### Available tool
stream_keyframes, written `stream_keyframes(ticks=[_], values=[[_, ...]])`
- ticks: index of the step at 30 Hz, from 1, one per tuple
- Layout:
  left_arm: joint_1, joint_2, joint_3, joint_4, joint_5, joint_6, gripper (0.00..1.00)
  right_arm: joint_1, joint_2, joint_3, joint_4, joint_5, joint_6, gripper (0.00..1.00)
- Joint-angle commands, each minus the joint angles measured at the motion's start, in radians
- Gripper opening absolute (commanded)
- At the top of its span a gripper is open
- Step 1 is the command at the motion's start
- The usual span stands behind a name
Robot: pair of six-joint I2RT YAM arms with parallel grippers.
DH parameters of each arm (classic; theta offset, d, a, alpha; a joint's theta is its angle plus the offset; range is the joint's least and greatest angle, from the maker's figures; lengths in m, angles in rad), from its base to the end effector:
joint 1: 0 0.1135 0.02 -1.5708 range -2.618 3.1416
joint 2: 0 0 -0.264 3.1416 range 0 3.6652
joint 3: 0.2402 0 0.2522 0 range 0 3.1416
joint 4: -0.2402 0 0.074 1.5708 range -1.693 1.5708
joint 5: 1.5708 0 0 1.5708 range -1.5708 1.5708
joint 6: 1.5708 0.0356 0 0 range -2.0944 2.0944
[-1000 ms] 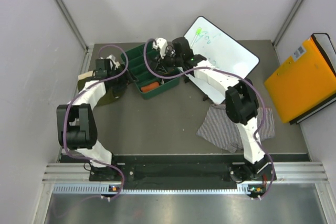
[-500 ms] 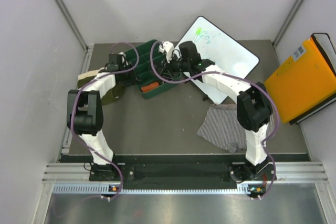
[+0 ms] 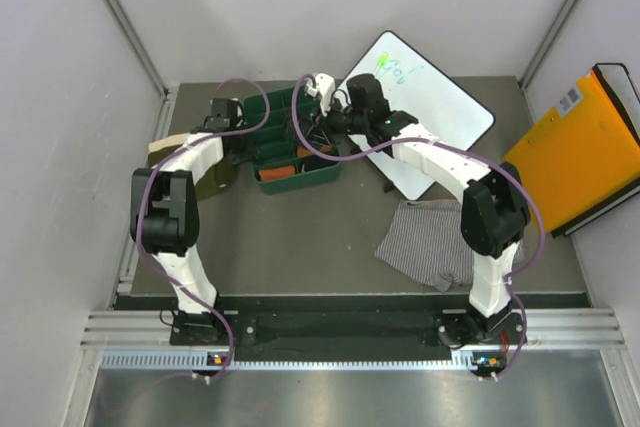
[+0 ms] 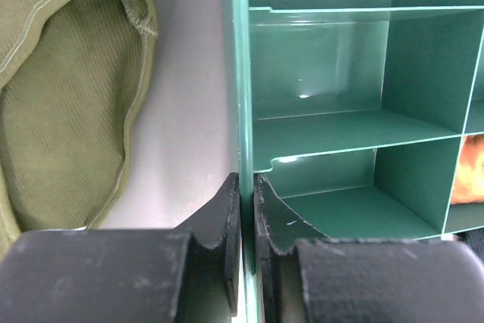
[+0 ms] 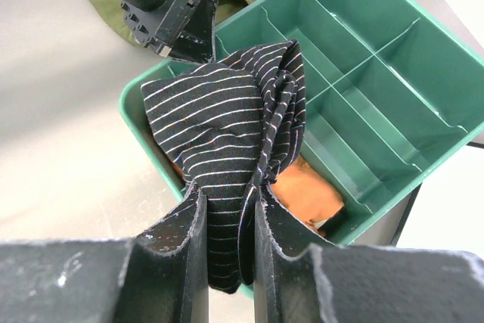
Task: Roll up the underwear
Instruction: Move the storage box to the center of the board.
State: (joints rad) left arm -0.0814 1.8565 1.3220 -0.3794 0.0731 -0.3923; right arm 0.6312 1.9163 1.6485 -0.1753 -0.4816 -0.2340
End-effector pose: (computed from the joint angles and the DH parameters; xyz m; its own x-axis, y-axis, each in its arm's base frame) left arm 0.4011 -0.0353 0.2069 -0.7773 -0.3191 -0.5422 -0.1857 0.9398 -0.2869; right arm 0.3591 0.2829 0.3097 -0.1371 -0.3548 -0.9249 -0.9176 0.3971 -0.0163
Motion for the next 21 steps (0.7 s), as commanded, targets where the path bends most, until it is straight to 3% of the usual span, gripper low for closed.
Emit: stream_keyframes(ticks=[1, 12, 21], values=[[-0.012, -0.063, -0.04, -0.085, -0.009, 0.038, 0.0, 0.016, -0.042, 0.01, 0.005, -0.046, -0.031, 0.0], [-0.04, -0.194, -0.122, -0.182, -0.122, 0.093, 0.0, 0.042, -0.036, -0.019, 0.017, -0.045, -0.03, 0.0], [-0.058, -0.312, -0.227, -0.194, -0.038, 0.239, 0.0, 0.09, -0.043, -0.059, -0.027, -0.048, -0.08, 0.0]])
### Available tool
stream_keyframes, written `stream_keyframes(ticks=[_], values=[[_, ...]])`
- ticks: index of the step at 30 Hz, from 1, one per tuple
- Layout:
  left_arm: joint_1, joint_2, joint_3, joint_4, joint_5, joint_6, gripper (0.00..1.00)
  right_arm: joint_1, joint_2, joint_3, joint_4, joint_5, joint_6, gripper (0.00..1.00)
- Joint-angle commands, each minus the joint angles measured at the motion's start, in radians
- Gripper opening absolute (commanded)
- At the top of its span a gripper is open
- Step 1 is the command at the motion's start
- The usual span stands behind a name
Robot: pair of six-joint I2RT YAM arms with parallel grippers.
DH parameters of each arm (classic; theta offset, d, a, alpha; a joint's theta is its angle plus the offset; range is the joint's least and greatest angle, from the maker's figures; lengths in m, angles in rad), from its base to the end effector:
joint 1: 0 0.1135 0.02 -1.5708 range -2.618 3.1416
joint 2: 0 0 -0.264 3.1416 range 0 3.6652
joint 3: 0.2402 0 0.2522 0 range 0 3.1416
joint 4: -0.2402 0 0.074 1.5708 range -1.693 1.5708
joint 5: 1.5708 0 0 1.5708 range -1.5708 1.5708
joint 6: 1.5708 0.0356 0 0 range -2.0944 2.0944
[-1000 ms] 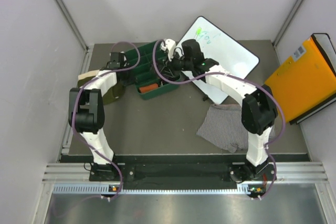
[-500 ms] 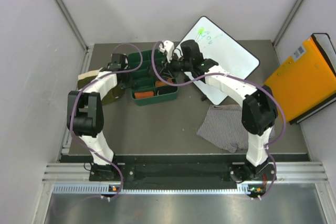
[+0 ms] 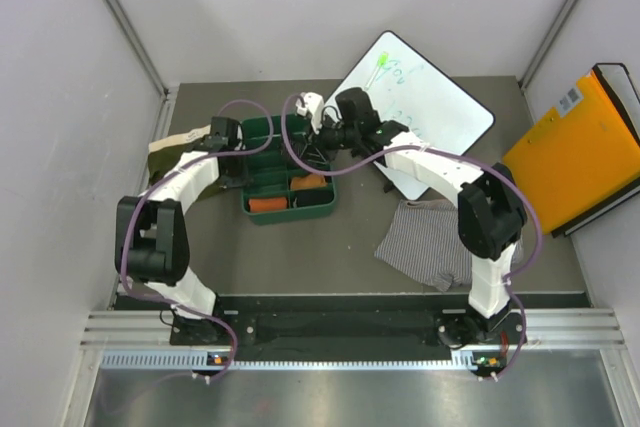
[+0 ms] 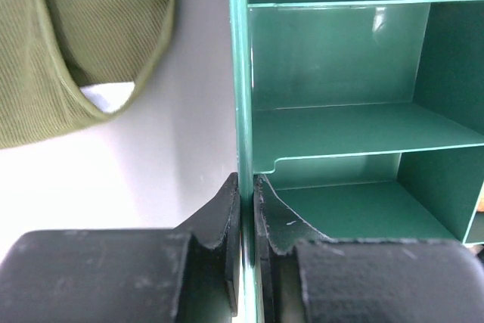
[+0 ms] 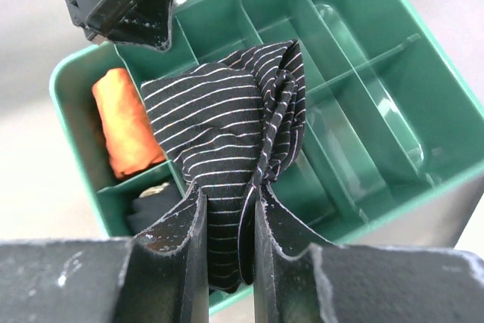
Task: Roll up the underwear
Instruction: Move the storage box to the center of the board, then place the underwear in the storage box.
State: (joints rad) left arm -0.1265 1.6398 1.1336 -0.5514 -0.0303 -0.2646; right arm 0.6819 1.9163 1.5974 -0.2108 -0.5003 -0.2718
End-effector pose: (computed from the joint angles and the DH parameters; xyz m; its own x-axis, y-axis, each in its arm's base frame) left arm 0.3328 -0.0412 0.2151 -0.8633 -0.1537 -0.4808 -0.1185 0.9876 -0.1029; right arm 0.3399 0.2979 0.2889 -0.1431 -0.4196 -0.8963 -0.9476 0.3194 0.0018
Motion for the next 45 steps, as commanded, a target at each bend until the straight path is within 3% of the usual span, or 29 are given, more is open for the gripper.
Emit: stream_keyframes(ticks=[1, 18, 24, 39, 45], values=[[-0.013, -0.103, -0.053, -0.024, 0.093, 0.125, 0.0, 0.042, -0.045, -0.017, 0.007, -0.026, -0.046, 0.0], [-0.033, -0.078, -0.071, -0.021, 0.105, 0.168, 0.0, 0.071, -0.083, -0.113, -0.047, 0.109, -0.234, 0.0], [-0.033, -0.087, -0.078, -0.019, 0.101, 0.173, 0.0, 0.079, -0.043, -0.096, -0.055, 0.238, -0.305, 0.0], [-0.035, -0.094, -0.072, -0.021, 0.119, 0.171, 0.0, 0.079, 0.171, 0.15, -0.395, 0.163, -0.395, 0.0], [-0.033, -0.098, -0.071, -0.021, 0.13, 0.166, 0.0, 0.079, 0.26, 0.223, -0.443, 0.164, -0.409, 0.0]])
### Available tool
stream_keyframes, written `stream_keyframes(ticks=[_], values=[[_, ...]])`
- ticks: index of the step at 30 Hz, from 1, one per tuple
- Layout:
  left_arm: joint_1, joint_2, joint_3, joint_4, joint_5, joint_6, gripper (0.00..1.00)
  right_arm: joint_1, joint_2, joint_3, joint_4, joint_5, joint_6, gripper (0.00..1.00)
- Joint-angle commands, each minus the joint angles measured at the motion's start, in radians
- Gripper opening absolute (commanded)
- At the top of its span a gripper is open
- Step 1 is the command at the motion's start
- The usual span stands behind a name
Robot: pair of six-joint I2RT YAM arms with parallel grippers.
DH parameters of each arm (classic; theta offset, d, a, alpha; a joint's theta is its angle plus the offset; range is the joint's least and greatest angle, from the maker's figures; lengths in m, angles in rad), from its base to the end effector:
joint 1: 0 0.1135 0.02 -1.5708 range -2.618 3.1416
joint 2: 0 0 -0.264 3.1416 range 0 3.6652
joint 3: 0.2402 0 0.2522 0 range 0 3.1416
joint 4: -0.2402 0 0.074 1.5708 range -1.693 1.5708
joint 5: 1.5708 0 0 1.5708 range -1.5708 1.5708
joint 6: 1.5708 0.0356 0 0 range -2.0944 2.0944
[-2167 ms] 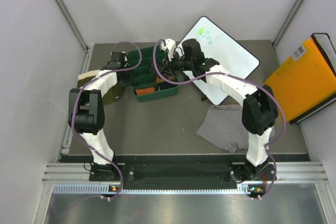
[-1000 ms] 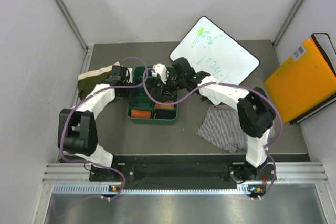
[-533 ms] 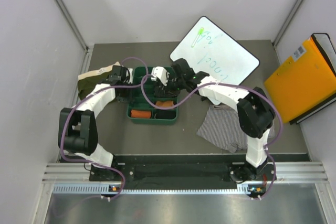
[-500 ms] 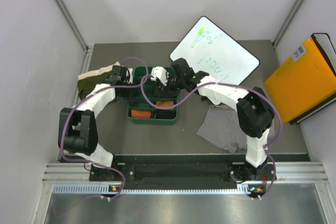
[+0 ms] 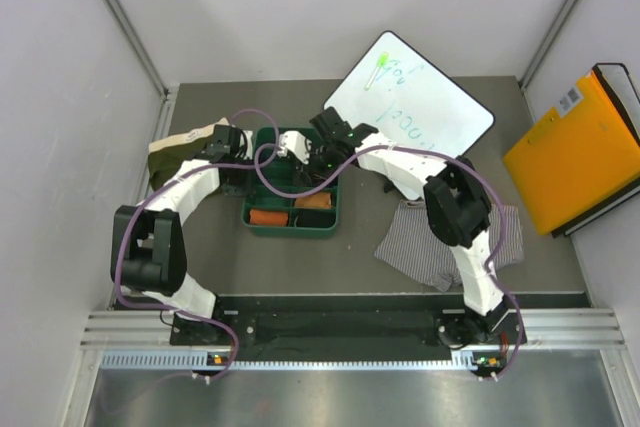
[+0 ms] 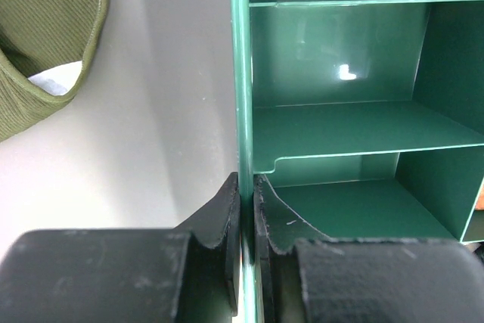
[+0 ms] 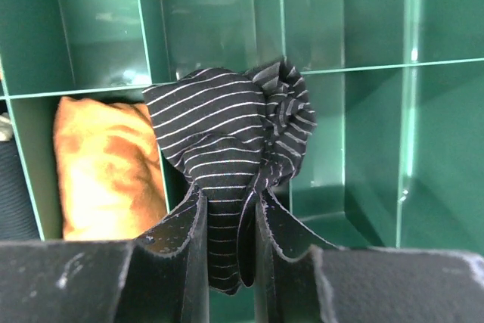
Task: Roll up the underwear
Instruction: Place the underwear in the storage box.
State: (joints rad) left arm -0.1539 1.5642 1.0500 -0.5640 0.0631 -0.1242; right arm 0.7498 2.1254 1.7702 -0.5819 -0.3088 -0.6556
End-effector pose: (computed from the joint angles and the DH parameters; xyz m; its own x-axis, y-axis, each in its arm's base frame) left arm 0.3088 -0.0502 0.2127 -0.8866 0.0124 -0.4624 0.0732 0.9908 -0.1137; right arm 0.3391 0.3306 0.2220 0.0086 -0.7856 -0.6187 -0.9786 0.1207 -0.1669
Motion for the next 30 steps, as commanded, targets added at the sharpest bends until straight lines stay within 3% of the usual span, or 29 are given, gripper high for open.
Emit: stream_keyframes(ticks=[1, 10, 16, 20, 30], values=[[-0.006, -0.023, 0.012, -0.008, 0.038, 0.026, 0.0, 0.011, 0.062, 0.061, -0.075, -0.029, -0.029, 0.0], [-0.006, -0.018, 0.015, -0.016, 0.032, 0.015, 0.0, 0.008, 0.159, 0.077, -0.119, 0.022, -0.044, 0.0], [-0.007, -0.006, 0.021, -0.023, 0.027, 0.001, 0.0, -0.009, 0.108, 0.04, -0.011, 0.013, 0.042, 0.0], [-0.004, 0.002, 0.025, -0.036, 0.017, -0.012, 0.0, -0.033, 0.053, 0.018, 0.036, -0.038, 0.097, 0.27], [-0.003, 0.01, 0.036, -0.051, 0.007, -0.035, 0.0, -0.073, -0.122, -0.097, 0.151, -0.136, 0.155, 0.58]])
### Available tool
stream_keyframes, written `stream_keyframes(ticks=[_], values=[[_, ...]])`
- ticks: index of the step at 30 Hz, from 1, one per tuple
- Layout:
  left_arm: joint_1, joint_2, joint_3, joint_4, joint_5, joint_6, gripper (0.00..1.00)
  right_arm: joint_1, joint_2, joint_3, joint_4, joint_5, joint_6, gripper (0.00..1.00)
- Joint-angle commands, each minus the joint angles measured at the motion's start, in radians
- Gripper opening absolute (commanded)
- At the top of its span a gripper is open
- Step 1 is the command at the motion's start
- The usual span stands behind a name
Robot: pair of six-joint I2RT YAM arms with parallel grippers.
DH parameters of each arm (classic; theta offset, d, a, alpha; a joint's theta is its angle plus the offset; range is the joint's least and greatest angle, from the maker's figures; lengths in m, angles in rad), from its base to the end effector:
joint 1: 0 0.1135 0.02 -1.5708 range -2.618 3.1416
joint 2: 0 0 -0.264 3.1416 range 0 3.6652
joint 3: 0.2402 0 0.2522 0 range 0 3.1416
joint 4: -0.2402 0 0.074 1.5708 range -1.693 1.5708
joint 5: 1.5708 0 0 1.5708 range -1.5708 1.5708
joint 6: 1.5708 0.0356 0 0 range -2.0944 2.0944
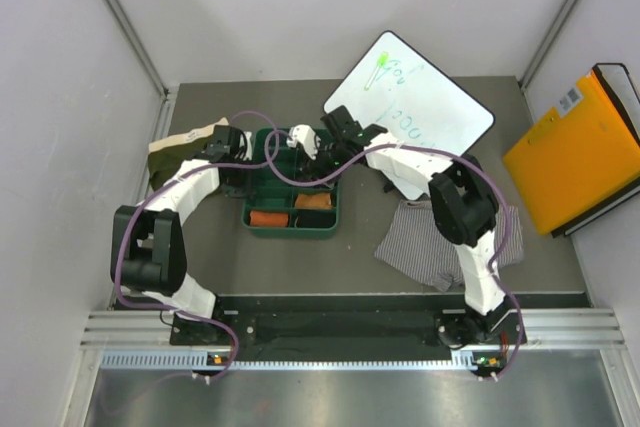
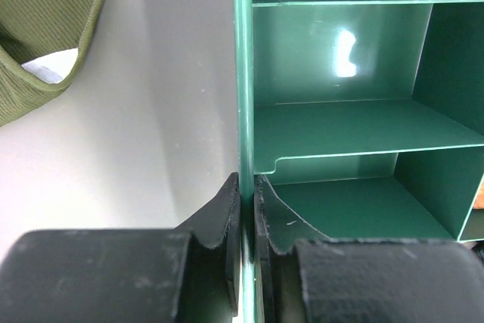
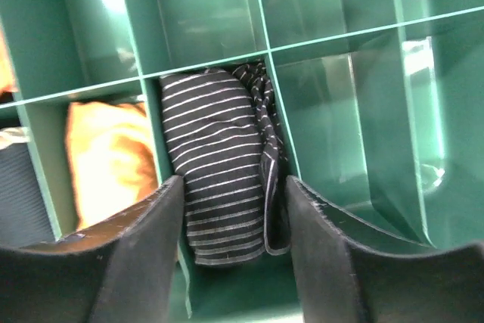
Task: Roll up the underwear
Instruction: Place the underwear in the storage box, then move the storage box to the center of the board.
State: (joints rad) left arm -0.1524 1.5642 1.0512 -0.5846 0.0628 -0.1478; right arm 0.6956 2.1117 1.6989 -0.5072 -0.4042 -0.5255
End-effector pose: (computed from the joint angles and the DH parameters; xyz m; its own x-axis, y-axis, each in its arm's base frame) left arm 0.3071 -0.0494 0.2121 -0.8967 -0.0110 -0.4425 0.0483 0.9913 -0.1224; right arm 0.3511 0.3113 0.2116 -0.1410 -0.7185 -0.6810 -0.9743 0.2227 -0.0332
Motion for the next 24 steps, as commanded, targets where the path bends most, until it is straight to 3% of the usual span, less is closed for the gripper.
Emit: stream_keyframes(ticks=[1, 5, 8, 14, 24], values=[[-0.004, 0.01, 0.033, -0.032, 0.005, -0.013, 0.0, -0.019, -0.119, -0.027, 0.076, -0.047, 0.027, 0.59], [0.011, 0.008, 0.035, -0.032, 0.002, -0.032, 0.0, -0.022, -0.166, -0.042, 0.087, -0.07, 0.047, 0.74], [0.019, 0.011, 0.038, -0.027, 0.003, -0.053, 0.0, -0.034, -0.229, -0.088, 0.148, -0.081, 0.097, 0.78], [0.059, 0.054, 0.088, -0.024, -0.012, -0.102, 0.0, -0.085, -0.395, -0.25, 0.304, -0.059, 0.24, 0.81], [0.062, 0.217, 0.26, -0.008, -0.017, -0.159, 0.0, -0.09, -0.571, -0.41, 0.266, 0.074, 0.282, 0.81]])
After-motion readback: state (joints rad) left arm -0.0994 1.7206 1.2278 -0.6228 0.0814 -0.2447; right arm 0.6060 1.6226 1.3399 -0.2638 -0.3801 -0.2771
